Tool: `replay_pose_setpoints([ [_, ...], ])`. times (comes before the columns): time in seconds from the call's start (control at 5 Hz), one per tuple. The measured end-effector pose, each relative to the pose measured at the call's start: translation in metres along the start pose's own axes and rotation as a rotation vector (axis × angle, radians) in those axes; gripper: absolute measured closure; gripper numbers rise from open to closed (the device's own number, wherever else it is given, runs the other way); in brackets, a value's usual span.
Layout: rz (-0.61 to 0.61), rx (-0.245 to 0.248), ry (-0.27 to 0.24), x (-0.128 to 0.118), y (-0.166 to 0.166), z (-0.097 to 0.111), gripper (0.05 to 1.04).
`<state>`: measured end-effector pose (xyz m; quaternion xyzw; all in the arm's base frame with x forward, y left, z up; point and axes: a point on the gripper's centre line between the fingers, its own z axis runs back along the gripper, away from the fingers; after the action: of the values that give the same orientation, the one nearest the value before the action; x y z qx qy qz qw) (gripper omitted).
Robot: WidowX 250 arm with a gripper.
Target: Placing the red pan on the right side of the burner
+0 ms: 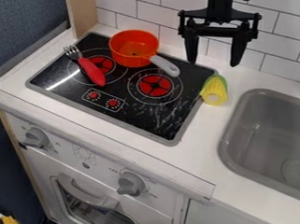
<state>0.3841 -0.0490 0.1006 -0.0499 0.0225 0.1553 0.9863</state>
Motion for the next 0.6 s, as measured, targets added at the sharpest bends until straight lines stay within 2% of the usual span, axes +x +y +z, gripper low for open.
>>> replay_pose_setpoints([
  [0.2,0.013,0.009,0.034,-0.001,0.002,-0.015,0.083],
  [0.4,0.088,-0.028,0.035,0.002,0.021,-0.01,0.083],
  [0.6,0.211,-0.095,-0.055,0.01,0.05,0.015,0.083],
])
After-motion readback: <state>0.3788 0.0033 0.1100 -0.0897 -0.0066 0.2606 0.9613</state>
